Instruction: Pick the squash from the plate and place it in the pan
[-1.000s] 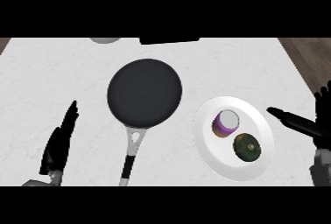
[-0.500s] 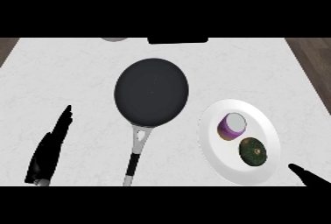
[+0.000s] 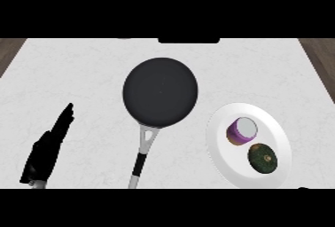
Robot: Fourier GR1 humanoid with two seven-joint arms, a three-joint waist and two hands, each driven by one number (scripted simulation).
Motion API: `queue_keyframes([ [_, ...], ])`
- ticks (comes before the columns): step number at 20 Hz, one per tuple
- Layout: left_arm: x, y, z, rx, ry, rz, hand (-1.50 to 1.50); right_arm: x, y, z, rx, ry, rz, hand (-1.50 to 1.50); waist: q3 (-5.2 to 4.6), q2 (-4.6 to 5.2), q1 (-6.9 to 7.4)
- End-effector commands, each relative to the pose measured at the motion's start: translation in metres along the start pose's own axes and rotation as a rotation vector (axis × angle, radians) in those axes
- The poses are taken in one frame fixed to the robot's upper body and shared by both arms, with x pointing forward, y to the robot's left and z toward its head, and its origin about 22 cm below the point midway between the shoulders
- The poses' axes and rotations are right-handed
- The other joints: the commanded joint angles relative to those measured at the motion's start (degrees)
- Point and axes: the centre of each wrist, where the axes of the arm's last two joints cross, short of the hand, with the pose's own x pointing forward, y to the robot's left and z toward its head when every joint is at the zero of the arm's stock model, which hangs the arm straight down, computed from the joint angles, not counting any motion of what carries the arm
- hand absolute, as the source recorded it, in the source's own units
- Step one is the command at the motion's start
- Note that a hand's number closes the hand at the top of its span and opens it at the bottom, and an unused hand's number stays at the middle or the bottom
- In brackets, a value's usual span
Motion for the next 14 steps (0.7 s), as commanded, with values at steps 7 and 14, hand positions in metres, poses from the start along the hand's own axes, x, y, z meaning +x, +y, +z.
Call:
queue_keyframes([
  [7,0.021,-0.003,-0.012,-0.019,-0.005,-0.015,0.0,0.079,0.009,0.002,0.142,0.148,0.107,-1.5,0.17,0.29,1.28],
  [14,0.0,-0.002,-0.001,-0.021,-0.012,-0.009,0.0,0.094,0.026,-0.021,0.23,0.211,0.255,-1.5,0.14,0.24,1.93],
])
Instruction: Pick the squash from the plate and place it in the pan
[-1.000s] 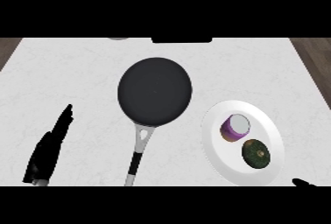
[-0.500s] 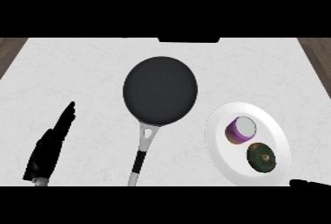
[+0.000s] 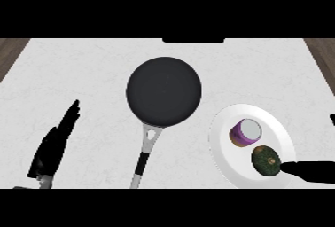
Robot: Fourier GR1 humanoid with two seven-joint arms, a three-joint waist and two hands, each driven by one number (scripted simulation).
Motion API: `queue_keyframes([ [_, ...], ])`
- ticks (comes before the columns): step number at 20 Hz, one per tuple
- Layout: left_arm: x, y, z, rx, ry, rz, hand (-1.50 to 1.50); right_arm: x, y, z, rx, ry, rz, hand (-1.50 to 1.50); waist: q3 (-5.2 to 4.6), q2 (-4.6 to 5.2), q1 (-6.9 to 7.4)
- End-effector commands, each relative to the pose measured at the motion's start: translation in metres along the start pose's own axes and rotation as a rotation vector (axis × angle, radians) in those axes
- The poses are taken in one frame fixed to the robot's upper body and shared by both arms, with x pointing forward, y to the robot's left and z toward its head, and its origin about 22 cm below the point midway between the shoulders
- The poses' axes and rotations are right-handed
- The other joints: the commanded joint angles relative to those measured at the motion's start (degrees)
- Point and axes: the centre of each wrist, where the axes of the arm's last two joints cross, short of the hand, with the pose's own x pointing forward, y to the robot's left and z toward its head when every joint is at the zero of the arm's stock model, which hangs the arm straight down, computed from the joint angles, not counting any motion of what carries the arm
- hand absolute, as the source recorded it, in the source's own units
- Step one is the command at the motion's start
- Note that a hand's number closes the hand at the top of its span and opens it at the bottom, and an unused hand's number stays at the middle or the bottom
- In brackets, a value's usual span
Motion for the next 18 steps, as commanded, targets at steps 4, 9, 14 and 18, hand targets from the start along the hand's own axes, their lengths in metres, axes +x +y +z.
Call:
queue_keyframes([
  [4,-0.008,0.003,-0.004,-0.004,0.014,-0.001,0.0,0.019,0.008,-0.012,0.124,0.25,0.167,-1.5,-0.05,0.05,-0.16],
  [9,0.007,-0.001,0.007,-0.008,0.008,-0.002,0.0,0.029,0.011,-0.026,0.149,0.305,0.202,-1.5,0.03,-0.14,0.25],
  [14,-0.005,-0.002,0.01,0.0,-0.006,-0.002,0.0,0.042,0.033,-0.03,0.202,0.293,0.188,-1.5,-0.03,-0.11,0.11],
  [18,-0.003,-0.005,0.01,-0.011,0.004,0.009,0.0,0.032,0.05,-0.043,0.224,0.356,0.257,-1.5,0.03,-0.19,0.05],
])
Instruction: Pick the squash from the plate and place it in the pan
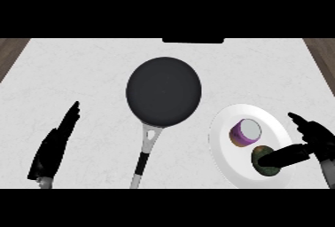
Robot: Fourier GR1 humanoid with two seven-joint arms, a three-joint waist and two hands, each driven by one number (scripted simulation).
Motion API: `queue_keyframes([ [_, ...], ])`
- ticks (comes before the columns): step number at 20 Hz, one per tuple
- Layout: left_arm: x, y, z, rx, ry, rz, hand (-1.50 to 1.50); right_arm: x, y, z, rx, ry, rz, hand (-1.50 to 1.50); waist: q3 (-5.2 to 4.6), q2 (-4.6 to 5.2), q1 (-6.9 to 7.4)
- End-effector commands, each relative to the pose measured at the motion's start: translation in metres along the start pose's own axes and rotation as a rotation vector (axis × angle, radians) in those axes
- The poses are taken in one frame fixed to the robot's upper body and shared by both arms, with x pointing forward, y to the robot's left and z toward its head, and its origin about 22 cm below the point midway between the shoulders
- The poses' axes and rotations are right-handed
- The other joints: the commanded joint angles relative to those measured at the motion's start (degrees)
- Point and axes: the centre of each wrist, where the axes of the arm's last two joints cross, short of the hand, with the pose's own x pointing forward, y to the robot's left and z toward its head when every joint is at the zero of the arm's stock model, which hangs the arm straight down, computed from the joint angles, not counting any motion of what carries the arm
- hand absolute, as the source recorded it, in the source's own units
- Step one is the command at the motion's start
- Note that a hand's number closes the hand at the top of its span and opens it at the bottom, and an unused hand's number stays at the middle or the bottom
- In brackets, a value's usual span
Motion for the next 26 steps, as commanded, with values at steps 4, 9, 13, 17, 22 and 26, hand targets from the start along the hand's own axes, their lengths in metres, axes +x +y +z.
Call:
queue_keyframes([
  [4,-0.002,0.002,0.001,0.012,0.019,-0.013,0.0,0.006,0.011,-0.011,0.035,0.271,0.056,-1.5,-0.01,-0.18,-0.61],
  [9,-0.007,0.003,0.008,0.015,0.017,0.007,0.0,0.008,0.018,-0.017,0.051,0.29,0.054,-1.5,-0.03,-0.24,-0.85],
  [13,-0.015,-0.01,0.008,0.024,0.013,-0.017,0.0,0.003,0.031,-0.028,0.069,0.319,0.072,-1.5,0.02,-0.11,-0.98],
  [17,-0.003,0.005,0.003,0.014,0.022,0.015,0.0,0.004,0.032,-0.017,0.082,0.298,0.065,-1.5,-0.01,-0.37,-1.39],
  [22,-0.006,-0.001,0.003,0.024,0.006,-0.005,0.0,0.016,0.051,-0.033,0.086,0.328,0.063,-1.5,0.05,-0.12,-0.85],
  [26,-0.004,0.002,0.004,0.017,0.012,0.007,0.0,0.003,0.043,-0.045,0.066,0.333,0.049,-1.5,0.07,-0.19,-1.08],
])
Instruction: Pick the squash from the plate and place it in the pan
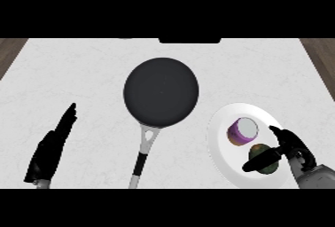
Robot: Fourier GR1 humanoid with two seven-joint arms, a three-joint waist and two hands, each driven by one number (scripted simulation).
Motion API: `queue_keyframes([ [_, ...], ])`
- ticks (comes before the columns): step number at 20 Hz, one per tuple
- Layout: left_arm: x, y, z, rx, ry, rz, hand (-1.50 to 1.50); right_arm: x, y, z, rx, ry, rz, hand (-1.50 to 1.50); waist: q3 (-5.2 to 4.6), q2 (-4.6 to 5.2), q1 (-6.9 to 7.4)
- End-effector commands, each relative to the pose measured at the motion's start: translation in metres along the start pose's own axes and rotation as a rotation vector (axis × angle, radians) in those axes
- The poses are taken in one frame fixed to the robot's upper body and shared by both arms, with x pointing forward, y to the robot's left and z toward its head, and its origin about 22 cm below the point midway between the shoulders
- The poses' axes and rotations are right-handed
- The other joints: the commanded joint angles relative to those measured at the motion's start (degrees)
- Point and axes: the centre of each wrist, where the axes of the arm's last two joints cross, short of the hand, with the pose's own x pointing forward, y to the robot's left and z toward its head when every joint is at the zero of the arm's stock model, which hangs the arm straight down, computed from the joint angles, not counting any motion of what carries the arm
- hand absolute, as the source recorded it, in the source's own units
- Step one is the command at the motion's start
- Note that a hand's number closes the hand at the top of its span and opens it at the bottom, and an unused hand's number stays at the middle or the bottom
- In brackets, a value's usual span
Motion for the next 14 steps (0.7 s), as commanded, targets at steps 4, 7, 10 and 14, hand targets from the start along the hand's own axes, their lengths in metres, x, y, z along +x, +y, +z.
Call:
queue_keyframes([
  [4,-0.001,0.011,0.011,0.001,-0.001,-0.008,0.0,0.007,0.0,0.009,0.002,0.168,-0.019,-1.5,0.01,-0.13,-0.08],
  [7,0.0,0.018,-0.006,0.02,-0.002,-0.007,0.0,0.013,0.01,-0.011,-0.037,0.16,-0.038,1.5,0.01,0.06,-0.1],
  [10,-0.009,-0.001,-0.013,-0.003,0.001,0.005,0.0,0.003,0.011,-0.019,-0.047,0.112,-0.095,1.5,0.02,0.1,-0.48],
  [14,0.007,0.003,0.001,0.002,0.001,-0.006,0.0,0.0,0.02,-0.025,-0.002,0.108,-0.144,1.5,0.06,0.02,-0.13],
])
